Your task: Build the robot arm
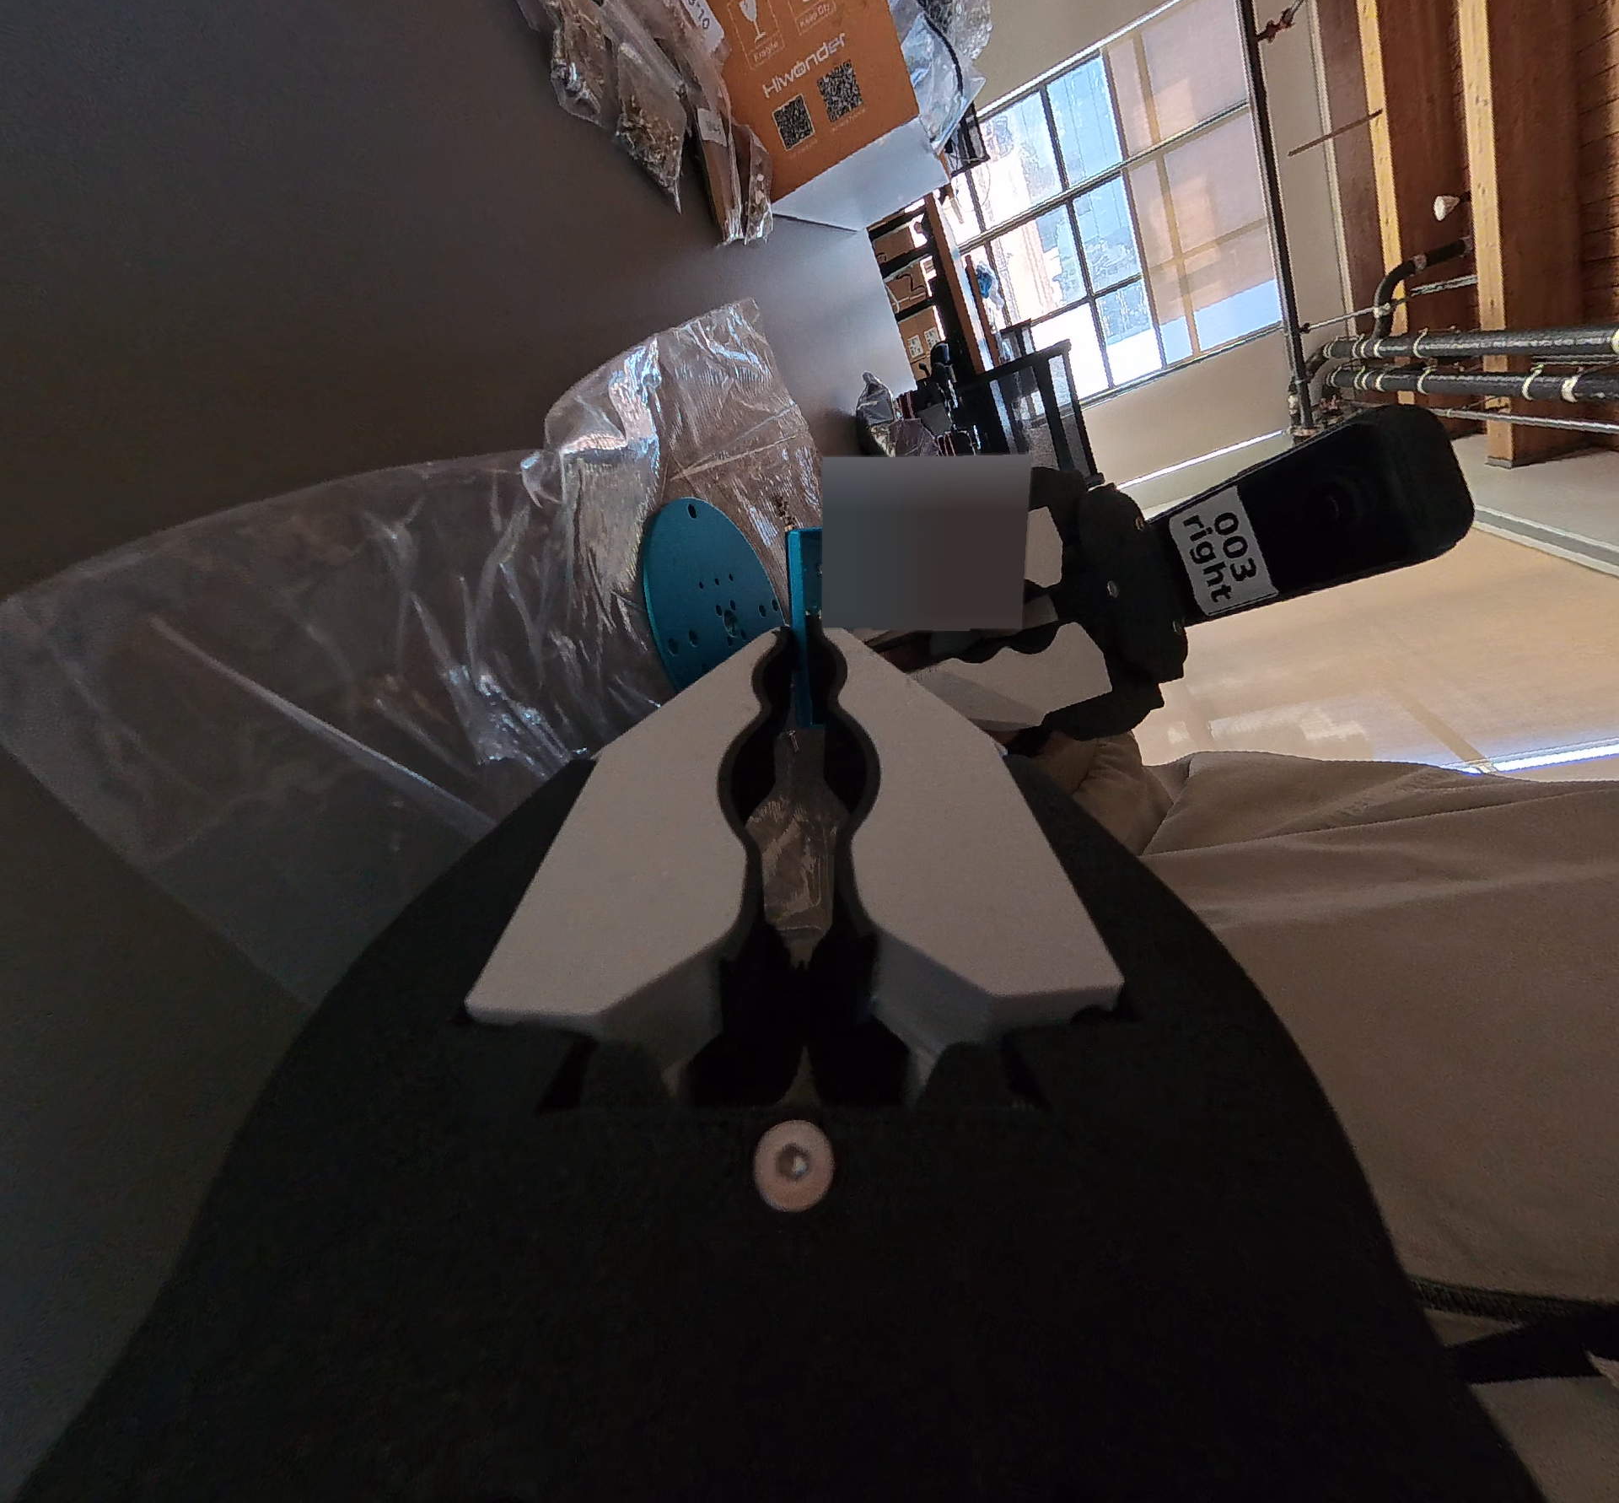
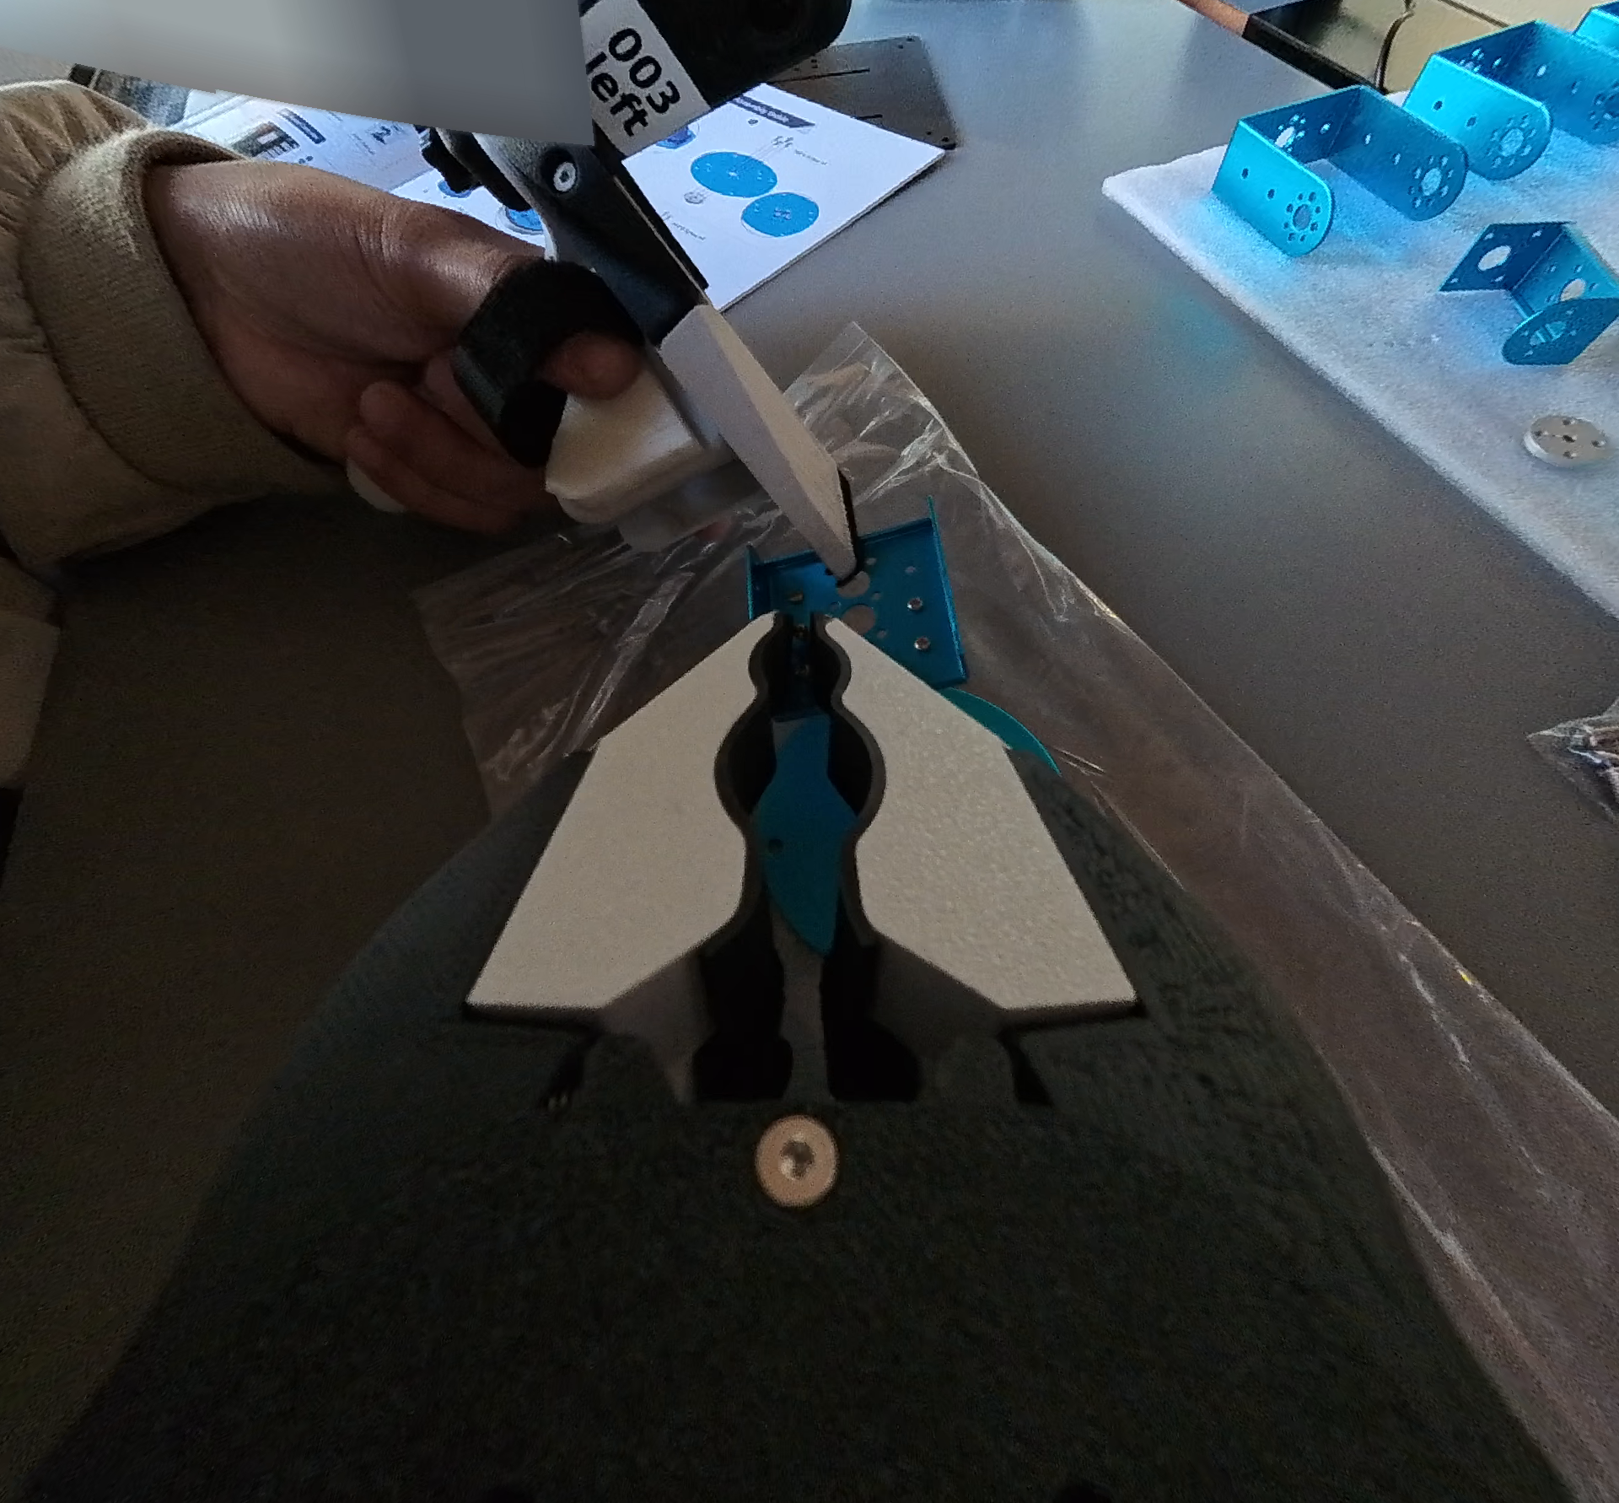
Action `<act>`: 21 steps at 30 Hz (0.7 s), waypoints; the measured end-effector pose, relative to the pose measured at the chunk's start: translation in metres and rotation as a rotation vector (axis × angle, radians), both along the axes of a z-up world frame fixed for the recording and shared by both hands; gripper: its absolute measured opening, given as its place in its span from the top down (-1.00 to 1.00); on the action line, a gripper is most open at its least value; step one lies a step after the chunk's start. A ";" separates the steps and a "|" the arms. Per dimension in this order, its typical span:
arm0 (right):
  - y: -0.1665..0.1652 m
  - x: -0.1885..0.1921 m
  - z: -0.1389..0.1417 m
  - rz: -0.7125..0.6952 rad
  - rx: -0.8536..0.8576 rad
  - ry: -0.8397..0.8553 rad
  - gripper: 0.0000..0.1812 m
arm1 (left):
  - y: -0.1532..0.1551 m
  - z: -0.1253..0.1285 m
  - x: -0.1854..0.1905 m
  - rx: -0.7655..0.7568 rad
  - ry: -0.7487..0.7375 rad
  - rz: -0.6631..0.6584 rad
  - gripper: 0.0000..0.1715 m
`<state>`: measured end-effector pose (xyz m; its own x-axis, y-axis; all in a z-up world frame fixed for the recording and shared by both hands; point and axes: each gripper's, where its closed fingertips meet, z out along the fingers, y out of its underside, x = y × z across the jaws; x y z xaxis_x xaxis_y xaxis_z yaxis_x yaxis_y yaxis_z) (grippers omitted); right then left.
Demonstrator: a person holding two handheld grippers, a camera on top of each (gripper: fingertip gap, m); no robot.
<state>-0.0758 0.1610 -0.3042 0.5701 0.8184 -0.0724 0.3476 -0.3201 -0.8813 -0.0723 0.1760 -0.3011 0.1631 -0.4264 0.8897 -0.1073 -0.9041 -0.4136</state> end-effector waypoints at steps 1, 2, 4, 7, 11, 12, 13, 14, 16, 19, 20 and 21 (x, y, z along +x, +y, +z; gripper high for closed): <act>0.000 0.000 0.000 -0.001 0.002 -0.003 0.97 | 0.000 0.000 0.000 0.000 0.000 0.000 0.99; 0.000 0.000 0.000 -0.001 0.003 -0.006 0.97 | 0.000 0.000 0.000 0.001 0.001 0.000 0.99; 0.000 0.000 0.000 -0.001 0.000 -0.008 0.97 | 0.000 0.000 0.000 0.001 0.001 0.000 0.99; 0.000 0.000 0.000 0.000 -0.005 0.000 0.97 | 0.000 0.000 0.000 0.001 0.000 -0.002 0.98; 0.000 -0.001 0.001 0.003 -0.012 0.009 0.96 | -0.001 0.000 0.000 0.000 -0.001 -0.003 0.99; 0.000 -0.001 0.000 0.004 -0.013 0.009 0.96 | -0.001 0.000 0.000 0.000 0.000 -0.004 0.98; 0.000 -0.001 0.001 0.004 -0.013 0.011 0.96 | -0.001 0.000 0.000 0.000 -0.001 -0.003 0.99; 0.000 -0.001 0.001 0.003 -0.014 0.012 0.96 | -0.001 0.000 0.000 0.000 -0.002 -0.003 0.99; 0.000 -0.001 0.001 0.003 -0.017 0.017 0.96 | -0.001 0.000 0.000 -0.001 -0.002 -0.003 0.98; 0.000 -0.001 0.002 0.002 -0.021 0.028 0.94 | -0.001 0.000 0.000 -0.001 -0.003 -0.004 0.98; 0.000 -0.001 0.002 0.002 -0.024 0.031 0.94 | -0.001 0.000 0.000 -0.001 -0.003 -0.004 0.99; 0.001 -0.001 0.002 0.001 -0.024 0.033 0.94 | 0.000 0.000 0.000 0.000 -0.003 -0.003 0.99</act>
